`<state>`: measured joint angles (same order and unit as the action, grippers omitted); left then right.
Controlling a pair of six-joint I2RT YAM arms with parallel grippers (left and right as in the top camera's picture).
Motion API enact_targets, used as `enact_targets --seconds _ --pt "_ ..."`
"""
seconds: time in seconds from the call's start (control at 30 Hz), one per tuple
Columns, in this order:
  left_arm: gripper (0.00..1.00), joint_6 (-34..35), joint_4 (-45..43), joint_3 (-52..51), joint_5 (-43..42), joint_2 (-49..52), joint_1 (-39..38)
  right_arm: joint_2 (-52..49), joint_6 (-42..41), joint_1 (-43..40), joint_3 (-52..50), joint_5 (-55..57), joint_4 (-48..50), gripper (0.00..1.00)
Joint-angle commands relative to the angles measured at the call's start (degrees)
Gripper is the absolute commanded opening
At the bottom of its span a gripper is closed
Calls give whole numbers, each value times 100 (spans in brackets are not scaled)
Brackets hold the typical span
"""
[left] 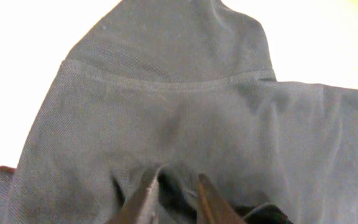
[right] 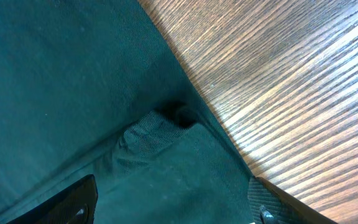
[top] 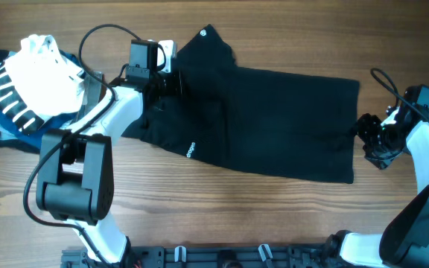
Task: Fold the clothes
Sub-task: 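Pull the folded t-shirt's left edge leftward with the left gripper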
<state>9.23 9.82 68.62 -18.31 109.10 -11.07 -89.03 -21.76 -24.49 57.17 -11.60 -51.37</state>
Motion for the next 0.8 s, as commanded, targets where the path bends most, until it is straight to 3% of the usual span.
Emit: enact_targets --seconds 0.0,0.2,0.3,0.4,0.5,0.77 --pt "50 66 39 -4 90 42 11 -33 28 -13 94 -90 20 78" --pt "48 63 874 13 149 -177 136 -33 109 -13 94 -90 2 79" --pt "46 0 1921 13 348 -638 380 -33 398 -11 87 -92 -125 79" --pt "50 -37 2780 13 780 -876 610 -35 546 -13 4 -90 -236 82" --pt "50 -446 3331 0 922 -876 798 -39 516 -13 -219 -92 -177 83" --pt "44 -761 3329 -382 876 -846 938 -50 365 -13 -579 -302 15 83"
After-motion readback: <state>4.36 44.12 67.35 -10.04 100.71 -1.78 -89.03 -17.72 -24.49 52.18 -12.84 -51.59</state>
